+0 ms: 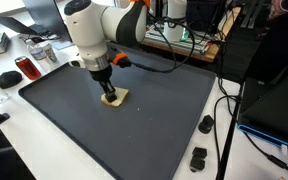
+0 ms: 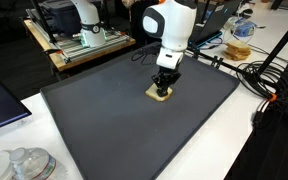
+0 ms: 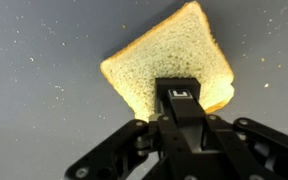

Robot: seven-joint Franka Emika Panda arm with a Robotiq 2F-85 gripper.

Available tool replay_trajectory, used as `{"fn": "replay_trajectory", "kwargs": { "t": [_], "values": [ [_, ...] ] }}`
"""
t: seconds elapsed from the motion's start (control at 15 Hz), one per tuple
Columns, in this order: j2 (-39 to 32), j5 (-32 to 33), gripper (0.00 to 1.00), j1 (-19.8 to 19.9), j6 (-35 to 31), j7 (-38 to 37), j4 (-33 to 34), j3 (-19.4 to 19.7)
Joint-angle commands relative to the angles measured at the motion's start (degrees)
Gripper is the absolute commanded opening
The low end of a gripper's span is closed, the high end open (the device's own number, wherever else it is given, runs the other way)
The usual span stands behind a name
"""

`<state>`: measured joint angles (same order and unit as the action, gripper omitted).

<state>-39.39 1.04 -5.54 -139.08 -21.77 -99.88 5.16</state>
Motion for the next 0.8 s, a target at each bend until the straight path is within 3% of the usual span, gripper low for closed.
{"fn": "replay_trajectory", "kwargs": {
  "t": [0.0,0.4,0.73],
  "values": [
    [-4.6,-3.2,0.05,1.2,-1.1,1.1,1.3,-2.2],
    [-5.1,-6.9,0.05,3.5,-3.9,3.0,0.2,-4.0],
    [-5.1,-7.2,0.05,3.0,-6.5,2.2,-0.9,-3.6]
  ]
}}
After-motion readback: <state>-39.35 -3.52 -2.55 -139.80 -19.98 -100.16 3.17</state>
